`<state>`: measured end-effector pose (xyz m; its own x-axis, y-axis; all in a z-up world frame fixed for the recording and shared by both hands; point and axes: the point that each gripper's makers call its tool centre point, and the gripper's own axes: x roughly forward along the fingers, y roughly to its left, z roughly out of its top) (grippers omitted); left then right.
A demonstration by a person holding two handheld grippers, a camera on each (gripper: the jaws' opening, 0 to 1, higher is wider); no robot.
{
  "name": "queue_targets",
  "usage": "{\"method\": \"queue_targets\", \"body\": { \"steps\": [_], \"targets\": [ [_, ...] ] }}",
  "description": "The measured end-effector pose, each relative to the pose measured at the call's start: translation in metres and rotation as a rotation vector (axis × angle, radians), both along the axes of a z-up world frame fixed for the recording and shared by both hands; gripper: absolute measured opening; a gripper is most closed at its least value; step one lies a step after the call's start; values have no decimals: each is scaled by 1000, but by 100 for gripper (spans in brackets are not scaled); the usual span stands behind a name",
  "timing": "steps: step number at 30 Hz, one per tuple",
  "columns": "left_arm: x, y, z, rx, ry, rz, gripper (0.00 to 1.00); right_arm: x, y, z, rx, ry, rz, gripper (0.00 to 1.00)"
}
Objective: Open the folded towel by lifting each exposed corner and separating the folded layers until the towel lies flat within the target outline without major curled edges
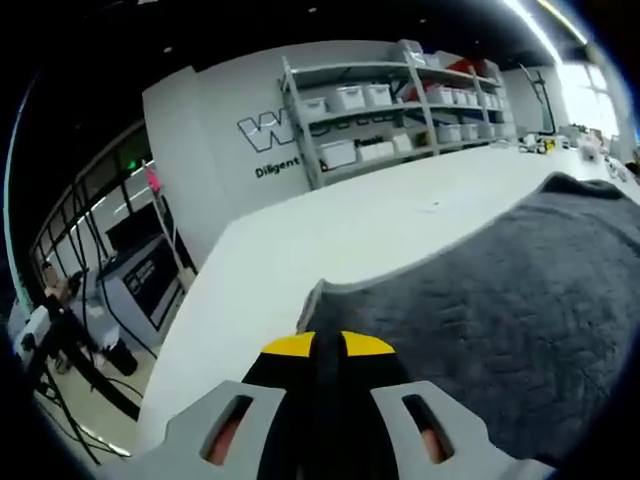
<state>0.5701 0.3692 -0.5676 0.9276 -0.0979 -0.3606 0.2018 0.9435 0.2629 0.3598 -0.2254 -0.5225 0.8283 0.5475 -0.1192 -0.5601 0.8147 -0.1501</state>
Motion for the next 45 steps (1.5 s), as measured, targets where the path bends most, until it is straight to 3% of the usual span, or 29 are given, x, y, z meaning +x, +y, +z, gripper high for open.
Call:
{"method": "queue_targets", "body": {
  "steps": [22,34,38,45],
  "targets": [
    [7,18,-21,-10,99,48,16,3,1,-7,-13,18,0,99],
    [3,10,-3,-43,97,21,18,2,0,-6,-10,14,3,98],
    [8,9,5,-40,95,14,18,1,0,-5,-7,12,3,98],
    [22,7,4,-61,93,11,17,1,-1,-6,-10,14,-1,98]
  ]
}}
